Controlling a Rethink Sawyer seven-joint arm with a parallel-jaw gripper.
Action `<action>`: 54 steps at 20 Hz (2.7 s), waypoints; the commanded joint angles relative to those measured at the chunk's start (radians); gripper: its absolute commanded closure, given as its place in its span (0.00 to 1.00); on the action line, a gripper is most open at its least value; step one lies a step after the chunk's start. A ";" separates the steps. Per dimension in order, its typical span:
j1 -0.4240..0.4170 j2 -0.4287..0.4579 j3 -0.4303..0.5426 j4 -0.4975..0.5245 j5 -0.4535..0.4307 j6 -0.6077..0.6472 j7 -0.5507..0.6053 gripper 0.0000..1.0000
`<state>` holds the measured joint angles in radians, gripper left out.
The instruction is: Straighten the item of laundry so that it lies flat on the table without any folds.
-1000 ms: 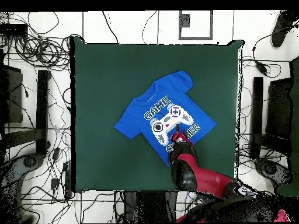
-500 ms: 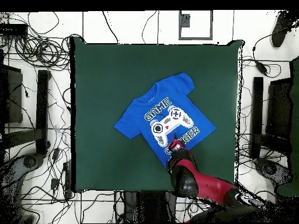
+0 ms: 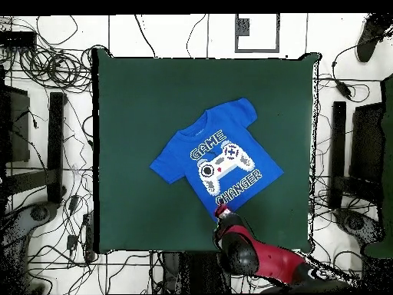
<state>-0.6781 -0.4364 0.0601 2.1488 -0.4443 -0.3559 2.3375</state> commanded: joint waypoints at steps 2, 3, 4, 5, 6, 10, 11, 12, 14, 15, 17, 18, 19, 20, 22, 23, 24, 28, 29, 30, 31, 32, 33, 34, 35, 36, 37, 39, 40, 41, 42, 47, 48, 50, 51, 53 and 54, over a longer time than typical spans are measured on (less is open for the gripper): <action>0.033 0.104 0.019 -0.001 0.001 0.088 0.086 0.00; 0.037 0.105 0.018 -0.001 0.004 0.085 0.088 0.00; 0.040 0.106 0.017 -0.002 0.006 0.082 0.090 0.00; 0.044 0.107 0.017 -0.002 0.009 0.079 0.092 0.00; 0.047 0.108 0.016 -0.002 0.011 0.076 0.094 0.00; 0.038 0.060 0.044 0.012 0.022 0.134 0.087 0.00; 0.025 0.047 0.060 0.010 0.023 0.158 0.082 0.00; 0.026 0.033 0.063 0.018 0.027 0.163 0.084 0.00; 0.025 0.008 0.072 0.036 0.033 0.171 0.090 0.00; 0.022 0.001 0.076 0.046 0.033 0.169 0.094 0.00; 0.017 0.001 0.083 0.061 0.028 0.153 0.104 0.00; 0.020 0.009 0.082 0.069 0.027 0.134 0.114 0.00; 0.026 0.019 0.078 0.073 0.029 0.114 0.123 0.00; 0.039 0.026 0.068 0.077 0.032 0.091 0.132 0.00; 0.038 0.041 0.071 0.091 0.031 0.062 0.145 0.00; 0.030 0.046 0.078 0.094 0.028 0.059 0.146 0.00; 0.033 0.044 0.076 0.101 0.030 0.050 0.150 0.00; 0.027 0.034 0.081 0.111 0.034 0.053 0.147 0.00; 0.028 0.028 0.081 0.111 0.038 0.059 0.144 0.00; 0.023 0.006 0.093 0.108 0.046 0.097 0.132 0.00; 0.018 -0.016 0.105 0.104 0.053 0.134 0.120 0.00; 0.012 -0.054 0.119 0.102 0.064 0.184 0.104 0.00; -0.002 -0.084 0.144 0.097 0.076 0.237 0.090 0.00; -0.021 -0.109 0.171 0.094 0.085 0.280 0.079 0.00; -0.039 -0.133 0.198 0.092 0.095 0.323 0.069 0.00; -0.046 -0.152 0.213 0.087 0.100 0.344 0.064 0.00; -0.049 -0.167 0.225 0.085 0.113 0.359 0.071 0.00; -0.030 -0.188 0.219 0.059 0.124 0.340 0.087 0.00; -0.014 -0.185 0.206 0.037 0.128 0.332 0.089 0.00; 0.001 -0.183 0.194 0.015 0.132 0.325 0.092 0.00; 0.022 -0.178 0.177 -0.011 0.139 0.323 0.091 0.00; 0.080 -0.165 0.132 -0.127 0.191 0.352 0.090 0.00; 0.089 -0.164 0.126 -0.140 0.208 0.345 0.100 0.00; 0.091 -0.161 0.131 -0.172 0.233 0.372 0.096 0.00; 0.089 -0.159 0.139 -0.183 0.243 0.377 0.096 0.00; 0.092 -0.161 0.145 -0.197 0.264 0.381 0.098 0.00; 0.093 -0.161 0.148 -0.204 0.275 0.383 0.099 0.00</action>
<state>-0.6310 -0.6007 0.1282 2.1364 -0.2805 -0.0845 2.3375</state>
